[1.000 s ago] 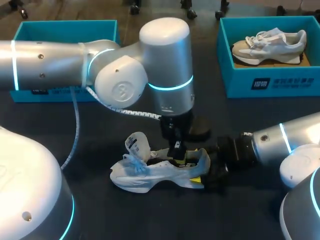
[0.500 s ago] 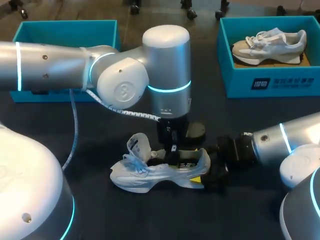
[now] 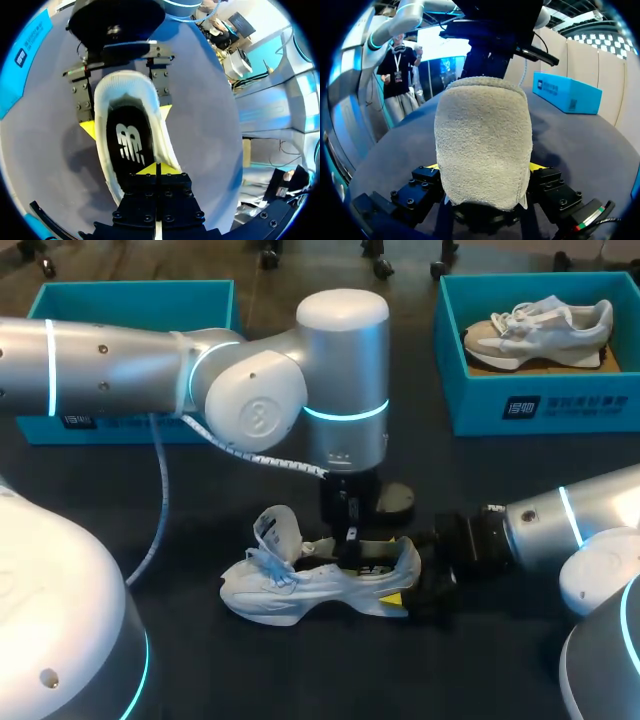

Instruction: Take the shoe out of the shoebox, open the shoe tongue, remove and reinsert the insole, then place the shoe into the shoebox

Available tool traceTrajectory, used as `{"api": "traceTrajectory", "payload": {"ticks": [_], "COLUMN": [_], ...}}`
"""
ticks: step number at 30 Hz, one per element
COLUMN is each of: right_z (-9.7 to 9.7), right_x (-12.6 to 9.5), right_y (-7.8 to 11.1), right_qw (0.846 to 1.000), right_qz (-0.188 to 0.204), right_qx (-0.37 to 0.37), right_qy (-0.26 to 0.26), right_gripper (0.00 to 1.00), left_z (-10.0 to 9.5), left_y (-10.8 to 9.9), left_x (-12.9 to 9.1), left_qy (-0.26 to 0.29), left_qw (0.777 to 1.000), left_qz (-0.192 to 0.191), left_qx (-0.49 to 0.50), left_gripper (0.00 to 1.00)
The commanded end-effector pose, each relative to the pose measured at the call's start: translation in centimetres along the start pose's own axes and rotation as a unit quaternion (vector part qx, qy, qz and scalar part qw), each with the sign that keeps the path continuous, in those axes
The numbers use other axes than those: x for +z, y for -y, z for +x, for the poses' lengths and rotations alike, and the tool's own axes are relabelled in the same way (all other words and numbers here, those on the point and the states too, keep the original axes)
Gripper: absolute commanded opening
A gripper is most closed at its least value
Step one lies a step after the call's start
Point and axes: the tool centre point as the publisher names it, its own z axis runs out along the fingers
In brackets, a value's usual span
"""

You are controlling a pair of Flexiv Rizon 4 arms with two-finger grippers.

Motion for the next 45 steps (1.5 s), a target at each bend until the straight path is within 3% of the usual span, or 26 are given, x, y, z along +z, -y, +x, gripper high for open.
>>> {"api": "traceTrajectory", "payload": {"ticks": [1, 9, 19, 20, 23, 25, 32, 36, 38, 40, 45], "right_z": [0.0, 0.0, 0.0, 0.0, 0.0, 0.0, 0.0, 0.0, 0.0, 0.0, 0.0], "right_x": [0.0, 0.0, 0.0, 0.0, 0.0, 0.0, 0.0, 0.0, 0.0, 0.0, 0.0], "right_y": [-0.2, -0.2, -0.2, -0.2, -0.2, -0.2, -0.2, -0.2, -0.2, -0.2, -0.2], "right_qw": [1.000, 1.000, 1.000, 1.000, 1.000, 1.000, 1.000, 1.000, 1.000, 1.000, 1.000], "right_qz": [0.003, 0.003, 0.003, 0.003, 0.003, 0.003, 0.003, 0.003, 0.003, 0.003, 0.003], "right_qx": [0.000, 0.000, 0.000, 0.000, 0.000, 0.000, 0.000, 0.000, 0.000, 0.000, 0.000], "right_qy": [0.000, 0.000, 0.000, 0.000, 0.000, 0.000, 0.000, 0.000, 0.000, 0.000, 0.000], "right_gripper": [0.00, 0.00, 0.00, 0.00, 0.00, 0.00, 0.00, 0.00, 0.00, 0.00, 0.00], "left_z": [-0.4, 0.4, 1.2, 1.3, 1.2, 1.0, 0.8, 0.7, 0.8, 0.8, 0.0], "left_y": [-0.6, -1.8, -2.1, -2.0, -1.9, -1.9, -2.0, -2.0, -2.1, -2.2, -2.4], "left_x": [0.4, 1.1, 1.5, 1.8, 2.3, 2.4, 2.8, 3.6, 3.6, 3.4, 3.9], "left_qy": [-0.014, -0.034, -0.047, -0.042, -0.043, -0.039, -0.029, -0.018, -0.006, 0.000, 0.028], "left_qw": [1.000, 0.999, 0.999, 0.999, 0.999, 0.999, 0.999, 1.000, 1.000, 1.000, 1.000], "left_qz": [0.000, -0.026, -0.009, -0.016, -0.019, -0.020, -0.014, -0.016, -0.019, -0.012, -0.003], "left_qx": [-0.002, -0.022, 0.006, 0.003, 0.012, 0.014, 0.009, 0.007, 0.007, 0.003, -0.011], "left_gripper": [0.00, 0.00, 0.00, 0.05, 0.07, 0.00, 0.03, 0.15, 0.30, 0.36, 0.32]}}
